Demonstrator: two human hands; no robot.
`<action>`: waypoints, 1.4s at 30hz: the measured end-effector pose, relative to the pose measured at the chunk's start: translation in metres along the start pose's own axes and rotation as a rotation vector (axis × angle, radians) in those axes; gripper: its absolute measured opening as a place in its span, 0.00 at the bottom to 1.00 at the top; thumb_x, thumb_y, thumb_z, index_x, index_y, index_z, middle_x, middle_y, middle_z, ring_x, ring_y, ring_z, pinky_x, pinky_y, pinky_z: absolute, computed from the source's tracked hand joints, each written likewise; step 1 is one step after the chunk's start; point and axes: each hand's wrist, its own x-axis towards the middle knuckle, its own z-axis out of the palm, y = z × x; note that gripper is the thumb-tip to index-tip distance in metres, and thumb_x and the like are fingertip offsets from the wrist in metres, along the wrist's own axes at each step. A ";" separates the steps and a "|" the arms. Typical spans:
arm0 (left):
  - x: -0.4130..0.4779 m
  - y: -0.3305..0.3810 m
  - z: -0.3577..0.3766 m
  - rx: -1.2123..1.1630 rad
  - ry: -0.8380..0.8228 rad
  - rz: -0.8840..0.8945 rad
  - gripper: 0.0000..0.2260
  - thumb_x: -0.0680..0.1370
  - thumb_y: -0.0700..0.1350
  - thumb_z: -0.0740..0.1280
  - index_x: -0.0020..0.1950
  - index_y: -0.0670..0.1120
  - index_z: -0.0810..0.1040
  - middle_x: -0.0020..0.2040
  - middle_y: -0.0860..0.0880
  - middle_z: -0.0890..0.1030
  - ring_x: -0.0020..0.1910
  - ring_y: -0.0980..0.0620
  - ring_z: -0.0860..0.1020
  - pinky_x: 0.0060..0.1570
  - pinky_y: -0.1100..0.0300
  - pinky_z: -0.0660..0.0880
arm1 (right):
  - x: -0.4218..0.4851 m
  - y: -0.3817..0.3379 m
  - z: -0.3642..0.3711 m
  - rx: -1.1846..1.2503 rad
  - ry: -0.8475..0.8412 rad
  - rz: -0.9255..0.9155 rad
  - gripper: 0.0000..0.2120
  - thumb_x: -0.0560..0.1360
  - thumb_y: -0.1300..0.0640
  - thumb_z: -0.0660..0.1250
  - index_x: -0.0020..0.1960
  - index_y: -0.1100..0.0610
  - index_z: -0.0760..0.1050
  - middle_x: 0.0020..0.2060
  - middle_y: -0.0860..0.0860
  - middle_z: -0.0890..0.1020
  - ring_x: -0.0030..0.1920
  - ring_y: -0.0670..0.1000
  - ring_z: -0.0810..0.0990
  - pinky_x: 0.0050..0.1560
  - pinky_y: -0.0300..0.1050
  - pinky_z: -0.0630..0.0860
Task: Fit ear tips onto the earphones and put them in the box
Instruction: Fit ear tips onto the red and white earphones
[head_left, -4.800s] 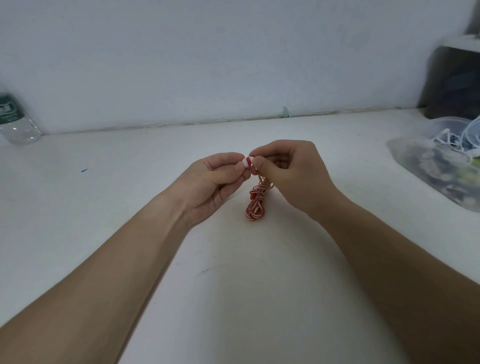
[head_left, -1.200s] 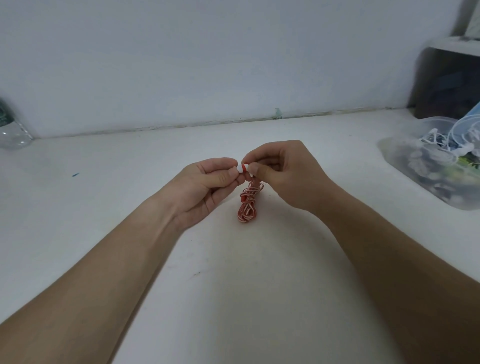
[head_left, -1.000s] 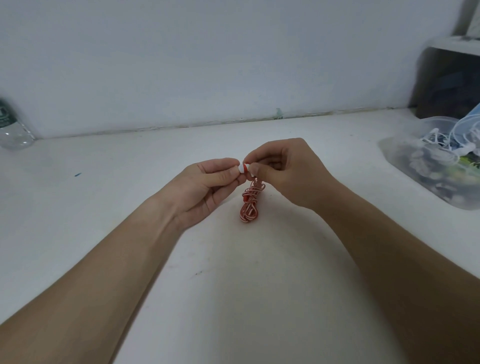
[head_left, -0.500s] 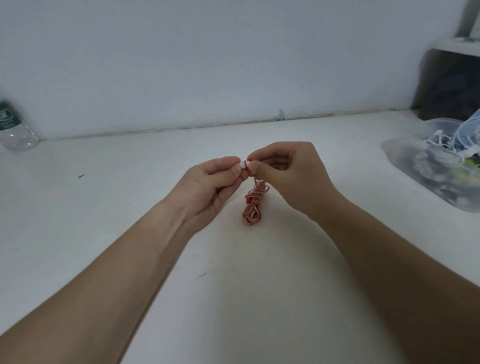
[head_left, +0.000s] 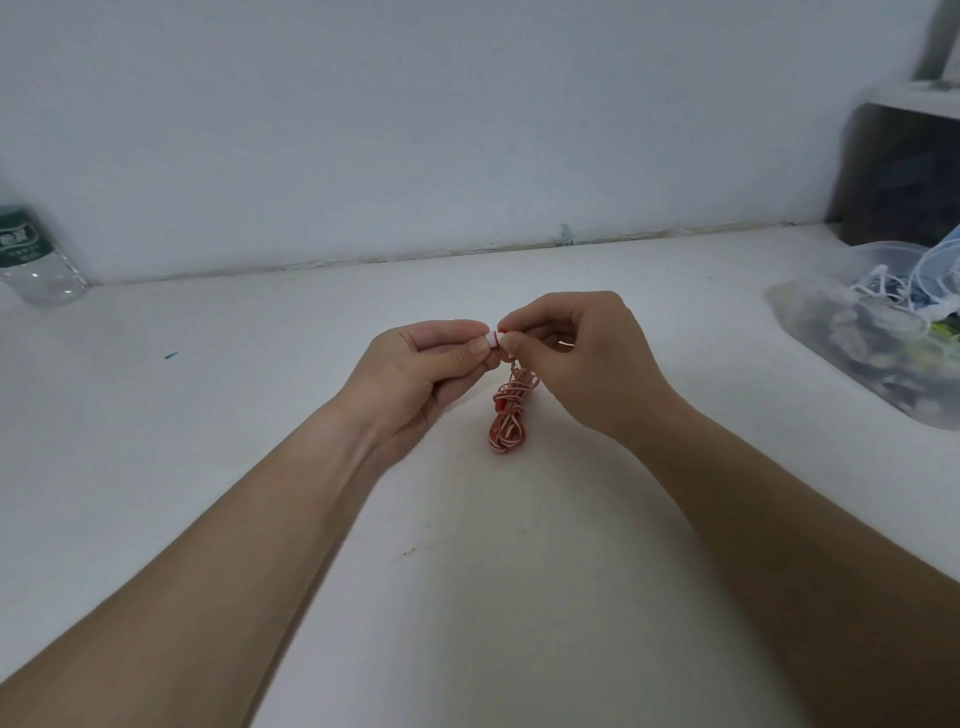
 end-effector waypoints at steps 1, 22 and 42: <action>0.000 0.002 -0.002 0.022 -0.032 -0.003 0.08 0.70 0.34 0.71 0.49 0.38 0.83 0.42 0.44 0.86 0.43 0.52 0.84 0.44 0.67 0.80 | 0.001 -0.001 -0.002 0.008 -0.021 -0.007 0.05 0.75 0.64 0.72 0.44 0.55 0.84 0.35 0.47 0.86 0.36 0.46 0.84 0.41 0.41 0.80; 0.002 -0.002 0.000 0.071 -0.071 0.022 0.06 0.73 0.34 0.72 0.49 0.36 0.82 0.40 0.42 0.85 0.41 0.51 0.84 0.44 0.67 0.79 | 0.003 0.013 -0.008 0.232 -0.112 0.169 0.05 0.78 0.65 0.69 0.49 0.60 0.84 0.40 0.59 0.86 0.39 0.54 0.82 0.55 0.59 0.80; 0.003 -0.005 0.001 0.212 0.010 0.178 0.07 0.76 0.36 0.71 0.53 0.38 0.83 0.45 0.41 0.86 0.46 0.49 0.85 0.46 0.64 0.79 | 0.003 0.015 -0.008 0.341 -0.075 0.177 0.07 0.78 0.67 0.68 0.49 0.58 0.83 0.41 0.58 0.87 0.45 0.54 0.86 0.57 0.53 0.82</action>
